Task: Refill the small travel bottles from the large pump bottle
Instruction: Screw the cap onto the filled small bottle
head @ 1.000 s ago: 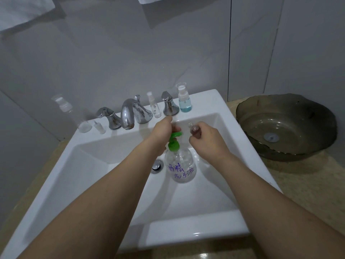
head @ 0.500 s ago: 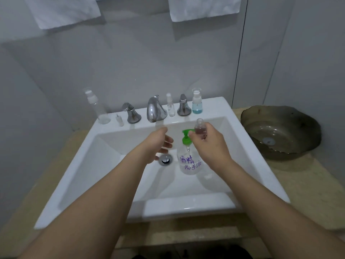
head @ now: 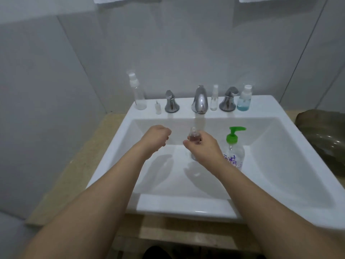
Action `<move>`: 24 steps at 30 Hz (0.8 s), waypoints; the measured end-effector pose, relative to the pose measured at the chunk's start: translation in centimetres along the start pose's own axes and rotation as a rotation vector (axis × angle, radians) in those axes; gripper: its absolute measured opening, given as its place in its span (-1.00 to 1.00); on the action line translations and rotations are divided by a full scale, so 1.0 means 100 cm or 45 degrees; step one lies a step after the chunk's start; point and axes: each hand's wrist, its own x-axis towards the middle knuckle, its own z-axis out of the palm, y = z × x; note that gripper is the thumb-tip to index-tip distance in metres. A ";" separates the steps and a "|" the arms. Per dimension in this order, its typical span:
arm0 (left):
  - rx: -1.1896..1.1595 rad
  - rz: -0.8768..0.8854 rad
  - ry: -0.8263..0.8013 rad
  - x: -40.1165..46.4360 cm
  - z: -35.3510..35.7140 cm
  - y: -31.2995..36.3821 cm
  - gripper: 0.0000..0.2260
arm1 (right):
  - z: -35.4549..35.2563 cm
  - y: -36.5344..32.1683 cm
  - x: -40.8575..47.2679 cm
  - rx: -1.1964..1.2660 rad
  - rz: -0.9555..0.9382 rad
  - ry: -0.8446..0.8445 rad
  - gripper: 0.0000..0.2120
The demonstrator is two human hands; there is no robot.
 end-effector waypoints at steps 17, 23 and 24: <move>0.327 0.243 0.756 0.095 -0.010 0.001 -0.53 | 0.039 0.015 0.073 -0.179 -0.016 -0.099 -0.92; 0.284 0.361 0.837 0.104 -0.012 -0.005 -0.77 | 0.036 0.018 0.077 -0.286 0.000 -0.121 -0.87; 0.267 0.369 0.845 0.102 -0.014 -0.005 -0.77 | 0.036 0.018 0.078 -0.299 0.005 -0.120 -0.86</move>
